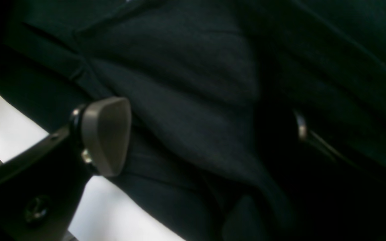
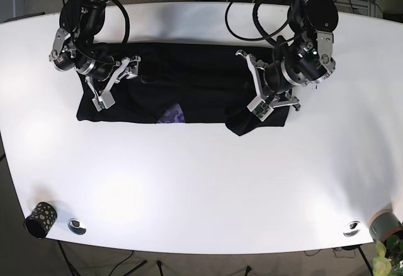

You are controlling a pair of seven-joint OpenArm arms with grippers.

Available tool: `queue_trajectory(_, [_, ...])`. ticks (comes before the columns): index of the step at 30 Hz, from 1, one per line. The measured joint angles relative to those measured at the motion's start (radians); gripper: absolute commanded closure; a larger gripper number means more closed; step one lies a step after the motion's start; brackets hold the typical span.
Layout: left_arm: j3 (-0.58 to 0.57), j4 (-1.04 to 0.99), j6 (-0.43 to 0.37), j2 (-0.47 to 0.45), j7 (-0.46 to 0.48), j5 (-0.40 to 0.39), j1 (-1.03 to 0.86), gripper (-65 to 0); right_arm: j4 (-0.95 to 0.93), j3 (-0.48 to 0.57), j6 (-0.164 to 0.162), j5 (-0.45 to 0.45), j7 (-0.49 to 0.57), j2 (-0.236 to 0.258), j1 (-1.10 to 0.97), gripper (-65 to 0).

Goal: Fold the T-shirt properly
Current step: 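Move the left gripper inward along the strip and grasp its middle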

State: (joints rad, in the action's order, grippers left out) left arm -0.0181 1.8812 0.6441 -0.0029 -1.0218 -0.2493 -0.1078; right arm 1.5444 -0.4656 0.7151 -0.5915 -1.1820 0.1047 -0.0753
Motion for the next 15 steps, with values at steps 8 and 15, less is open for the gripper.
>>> queue_trajectory(8, [-0.051, -0.027, -0.001, 0.010, -0.002, 0.031, 0.023, -30.6, 0.000, 0.000, 0.000, 0.000, 0.000, 0.000, 0.000, -56.9])
queue_trajectory(15, [-0.147, -0.027, -0.063, 0.011, -0.003, 0.026, 0.025, -43.3, 0.000, 0.000, 0.000, 0.000, 0.000, 0.000, 0.000, -56.9])
